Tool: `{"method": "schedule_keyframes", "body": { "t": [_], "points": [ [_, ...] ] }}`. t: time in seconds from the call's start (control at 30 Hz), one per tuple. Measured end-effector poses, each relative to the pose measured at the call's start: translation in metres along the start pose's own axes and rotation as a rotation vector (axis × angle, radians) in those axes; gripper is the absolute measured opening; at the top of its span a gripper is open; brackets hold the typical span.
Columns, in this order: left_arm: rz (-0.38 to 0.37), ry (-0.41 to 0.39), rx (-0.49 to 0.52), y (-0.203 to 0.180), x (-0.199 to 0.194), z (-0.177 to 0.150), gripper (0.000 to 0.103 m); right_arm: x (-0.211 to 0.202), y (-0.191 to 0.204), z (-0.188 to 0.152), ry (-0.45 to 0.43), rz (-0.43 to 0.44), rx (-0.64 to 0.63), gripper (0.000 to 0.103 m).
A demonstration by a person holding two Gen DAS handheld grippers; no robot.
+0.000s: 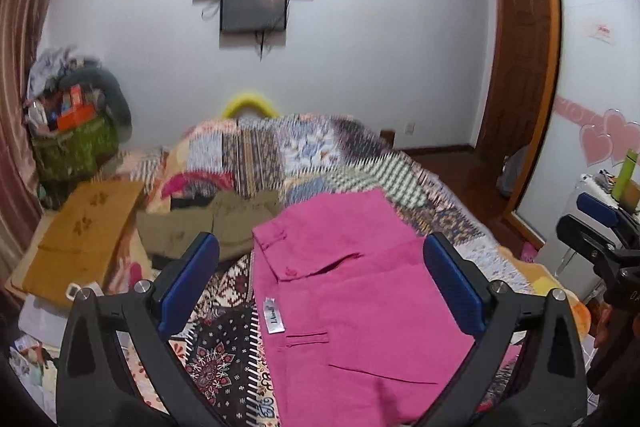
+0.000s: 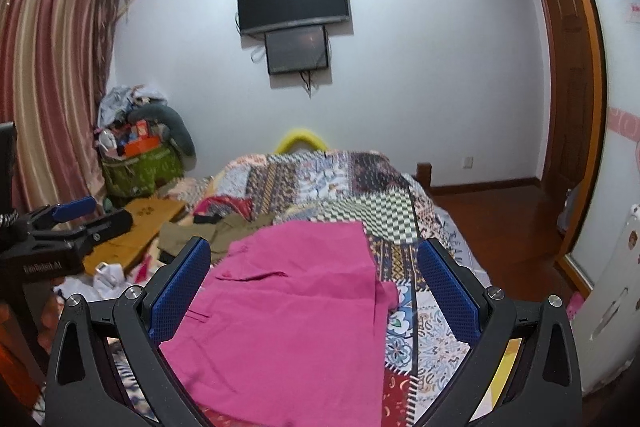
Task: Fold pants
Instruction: 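Lower both grippers onto the pink pants' waistband and leg edges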
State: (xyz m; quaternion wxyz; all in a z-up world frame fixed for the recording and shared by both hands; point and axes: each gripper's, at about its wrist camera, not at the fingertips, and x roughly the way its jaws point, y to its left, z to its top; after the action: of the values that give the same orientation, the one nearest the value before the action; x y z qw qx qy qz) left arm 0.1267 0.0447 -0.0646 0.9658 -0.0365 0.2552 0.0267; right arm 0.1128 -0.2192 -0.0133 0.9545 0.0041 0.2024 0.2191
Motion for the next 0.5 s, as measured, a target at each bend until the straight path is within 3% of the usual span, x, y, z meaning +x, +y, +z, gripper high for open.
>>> {"method": "schedule_keyframes", "body": {
  "t": [0.33, 0.5],
  "points": [
    [0.110, 0.240, -0.018, 0.054, 0.118, -0.021, 0.103, 0.081, -0.045, -0.033, 0.227, -0.023, 0.026, 0.103],
    [0.087, 0.360, -0.024, 0.068, 0.159, -0.038, 0.087, 0.121, -0.062, -0.052, 0.361, -0.007, 0.020, 0.097]
  ]
}}
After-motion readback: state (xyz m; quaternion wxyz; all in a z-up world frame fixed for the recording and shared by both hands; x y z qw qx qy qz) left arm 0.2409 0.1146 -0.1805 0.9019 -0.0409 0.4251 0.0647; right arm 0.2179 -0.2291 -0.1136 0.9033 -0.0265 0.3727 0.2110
